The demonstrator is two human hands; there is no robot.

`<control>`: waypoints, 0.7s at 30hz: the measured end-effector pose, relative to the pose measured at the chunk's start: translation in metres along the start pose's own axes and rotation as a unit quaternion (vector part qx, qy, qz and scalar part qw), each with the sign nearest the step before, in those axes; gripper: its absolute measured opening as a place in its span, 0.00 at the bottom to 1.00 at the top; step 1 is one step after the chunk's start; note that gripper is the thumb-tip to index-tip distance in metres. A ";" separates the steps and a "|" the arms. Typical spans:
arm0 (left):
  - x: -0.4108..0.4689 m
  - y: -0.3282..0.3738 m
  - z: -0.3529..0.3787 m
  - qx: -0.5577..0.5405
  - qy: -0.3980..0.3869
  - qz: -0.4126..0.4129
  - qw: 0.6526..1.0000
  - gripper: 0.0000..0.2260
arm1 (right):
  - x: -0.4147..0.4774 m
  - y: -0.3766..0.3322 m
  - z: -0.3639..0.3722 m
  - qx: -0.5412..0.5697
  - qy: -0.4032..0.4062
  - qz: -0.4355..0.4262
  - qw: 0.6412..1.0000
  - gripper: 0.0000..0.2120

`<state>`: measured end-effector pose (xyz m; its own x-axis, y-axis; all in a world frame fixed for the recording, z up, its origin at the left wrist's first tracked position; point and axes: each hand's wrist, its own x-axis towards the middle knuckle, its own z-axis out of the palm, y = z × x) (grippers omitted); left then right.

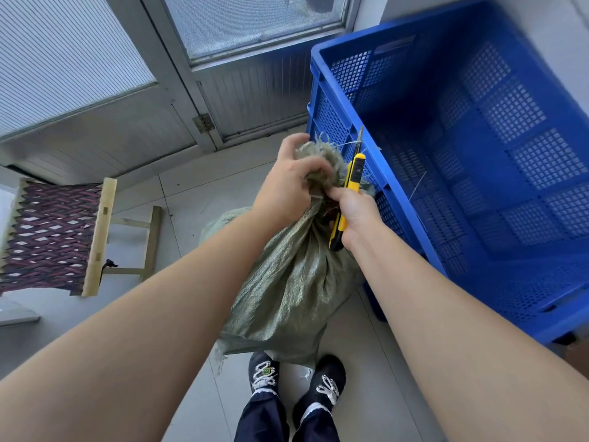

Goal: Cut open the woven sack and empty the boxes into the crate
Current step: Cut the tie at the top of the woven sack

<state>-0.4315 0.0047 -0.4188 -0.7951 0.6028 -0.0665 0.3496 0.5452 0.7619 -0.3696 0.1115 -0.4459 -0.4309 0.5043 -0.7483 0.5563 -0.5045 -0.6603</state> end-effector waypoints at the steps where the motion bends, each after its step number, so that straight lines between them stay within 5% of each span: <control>1: 0.001 -0.001 -0.001 0.017 -0.020 -0.002 1.000 0.21 | 0.001 0.000 0.000 0.006 0.000 0.008 1.000 0.05; 7: 0.007 -0.011 -0.001 0.031 -0.149 -0.046 0.987 0.16 | 0.001 0.004 0.004 0.048 -0.010 0.044 0.998 0.13; 10: 0.010 -0.013 -0.004 0.037 -0.147 -0.081 0.985 0.12 | 0.000 0.003 0.003 0.034 -0.020 0.037 0.999 0.18; 13: 0.012 -0.015 -0.006 -0.008 -0.114 -0.122 0.986 0.08 | -0.004 0.000 0.000 0.011 -0.034 0.015 0.999 0.12; 16: 0.011 -0.017 -0.005 -0.046 -0.077 -0.166 0.982 0.07 | -0.010 -0.001 -0.004 -0.040 -0.019 -0.073 0.996 0.07; 21: 0.010 -0.017 -0.008 -0.122 -0.070 -0.212 0.967 0.05 | -0.019 0.002 -0.017 -0.250 0.031 -0.244 0.936 0.20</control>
<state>-0.4492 -0.0035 -0.4268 -0.7603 0.4377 -0.4799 -0.1343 0.6170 0.7754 -0.3479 0.1131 -0.4321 -0.6868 0.6375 -0.3491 0.5739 0.1810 -0.7987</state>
